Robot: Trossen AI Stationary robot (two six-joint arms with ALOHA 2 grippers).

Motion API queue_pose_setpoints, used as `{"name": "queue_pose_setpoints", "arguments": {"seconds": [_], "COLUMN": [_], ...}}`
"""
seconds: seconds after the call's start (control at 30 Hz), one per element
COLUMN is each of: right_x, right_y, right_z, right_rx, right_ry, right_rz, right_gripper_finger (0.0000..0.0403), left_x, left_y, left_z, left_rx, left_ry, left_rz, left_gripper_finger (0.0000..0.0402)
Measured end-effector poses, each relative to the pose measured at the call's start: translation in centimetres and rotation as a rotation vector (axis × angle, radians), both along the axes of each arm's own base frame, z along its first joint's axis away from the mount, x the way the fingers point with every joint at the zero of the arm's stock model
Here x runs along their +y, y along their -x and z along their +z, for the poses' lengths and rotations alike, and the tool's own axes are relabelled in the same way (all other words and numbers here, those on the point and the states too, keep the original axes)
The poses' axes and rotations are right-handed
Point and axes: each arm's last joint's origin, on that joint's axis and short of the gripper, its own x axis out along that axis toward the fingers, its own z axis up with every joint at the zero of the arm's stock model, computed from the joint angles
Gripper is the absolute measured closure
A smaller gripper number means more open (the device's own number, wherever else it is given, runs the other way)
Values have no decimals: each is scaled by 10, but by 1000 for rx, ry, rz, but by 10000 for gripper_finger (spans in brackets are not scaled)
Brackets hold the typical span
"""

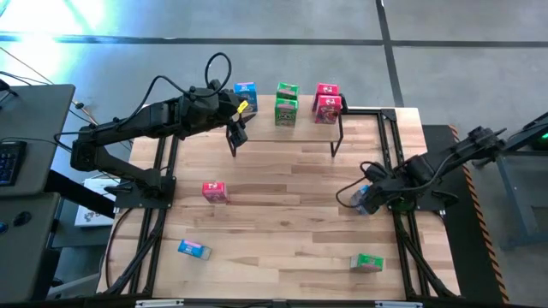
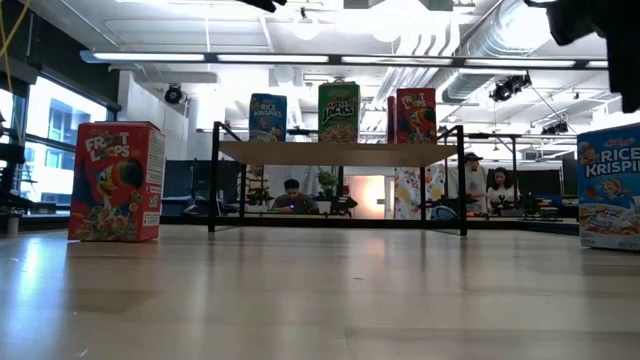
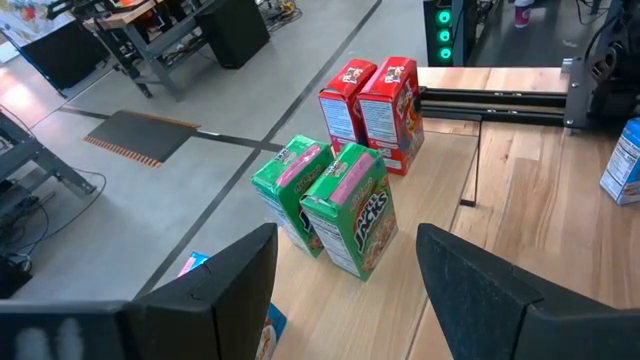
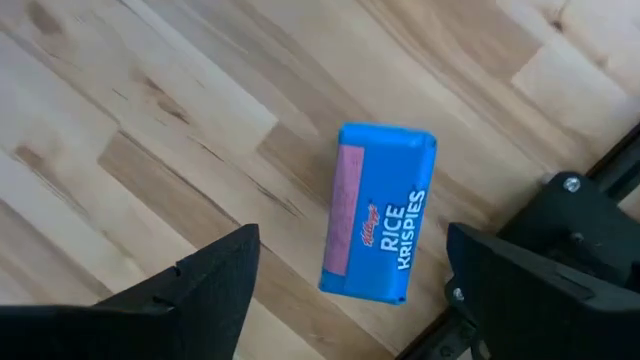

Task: Stack cereal on shelf
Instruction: Put the top blue cereal box aligned with the other blue cereal box on the shelf

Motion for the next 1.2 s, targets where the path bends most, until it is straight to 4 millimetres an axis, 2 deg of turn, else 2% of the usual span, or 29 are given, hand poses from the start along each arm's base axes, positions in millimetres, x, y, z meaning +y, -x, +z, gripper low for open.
{"name": "queue_pose_setpoints", "arguments": {"seconds": [0.3, 0.63, 1.0, 1.2], "right_x": [9, 13, 12, 12], "right_y": [5, 8, 8, 8], "right_z": [-32, -49, -49, -49], "right_rx": [46, 73, 60, 60], "right_ry": [-13, -36, -14, -14], "right_rz": [-45, -61, -63, -63], "right_gripper_finger": [89, 95, 189, 227], "left_x": [0, 0, 0, 0], "left_y": [0, 0, 0, 0], "left_z": [0, 0, 0, 0], "left_rx": [0, 0, 0, 0], "left_ry": [0, 0, 0, 0], "left_rz": [0, 0, 0, 0], "left_gripper_finger": [170, 170, 170, 170]}}
